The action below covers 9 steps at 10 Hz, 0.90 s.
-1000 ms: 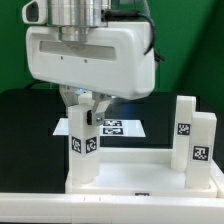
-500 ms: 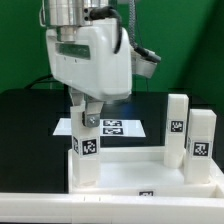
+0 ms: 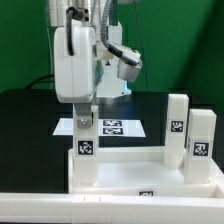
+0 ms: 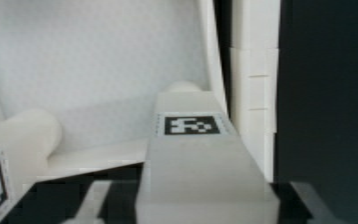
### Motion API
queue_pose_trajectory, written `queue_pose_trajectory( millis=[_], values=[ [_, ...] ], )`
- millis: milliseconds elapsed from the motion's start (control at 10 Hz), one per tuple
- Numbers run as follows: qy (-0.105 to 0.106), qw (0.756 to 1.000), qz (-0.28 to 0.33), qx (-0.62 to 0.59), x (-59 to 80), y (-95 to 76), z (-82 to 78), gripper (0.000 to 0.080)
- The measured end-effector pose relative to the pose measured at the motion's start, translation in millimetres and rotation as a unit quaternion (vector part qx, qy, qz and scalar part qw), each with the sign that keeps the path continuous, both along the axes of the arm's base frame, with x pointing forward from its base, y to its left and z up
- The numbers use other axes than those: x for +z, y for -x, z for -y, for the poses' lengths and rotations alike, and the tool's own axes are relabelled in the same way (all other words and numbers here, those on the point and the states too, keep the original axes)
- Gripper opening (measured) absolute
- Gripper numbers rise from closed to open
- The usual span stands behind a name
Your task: Assemble desk
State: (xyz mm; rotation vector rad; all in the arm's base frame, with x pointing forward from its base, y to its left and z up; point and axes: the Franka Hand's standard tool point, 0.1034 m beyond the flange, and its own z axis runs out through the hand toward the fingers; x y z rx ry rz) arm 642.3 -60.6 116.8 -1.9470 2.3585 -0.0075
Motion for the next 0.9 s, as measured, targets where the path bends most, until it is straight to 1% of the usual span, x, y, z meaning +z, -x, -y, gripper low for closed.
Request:
queue_pose_trajectory(
  millis=[100,300,400,500,600,700,900],
  values=[
    [-0.002,0.999,-0.001,-0.035,0.0,-0.7,-2.1,0.0291],
    [-0.006,0.998,-0.001,-0.063,-0.2,-1.1,-3.7,0.0291],
    [-0.005,0.999,0.0,-0.048,-0.3,-1.1,-4.1,0.0387],
    [-0.004,0.999,0.001,-0.032,-0.3,-1.1,-4.1,0.056],
    [-0.002,1.0,0.0,-0.008,-0.4,-0.7,-4.3,0.056],
    [0.002,0.999,0.001,0.047,0.0,-0.7,-4.9,0.0631],
    [0.011,0.989,0.003,0.148,0.9,-0.9,-4.7,0.0644]
  ],
)
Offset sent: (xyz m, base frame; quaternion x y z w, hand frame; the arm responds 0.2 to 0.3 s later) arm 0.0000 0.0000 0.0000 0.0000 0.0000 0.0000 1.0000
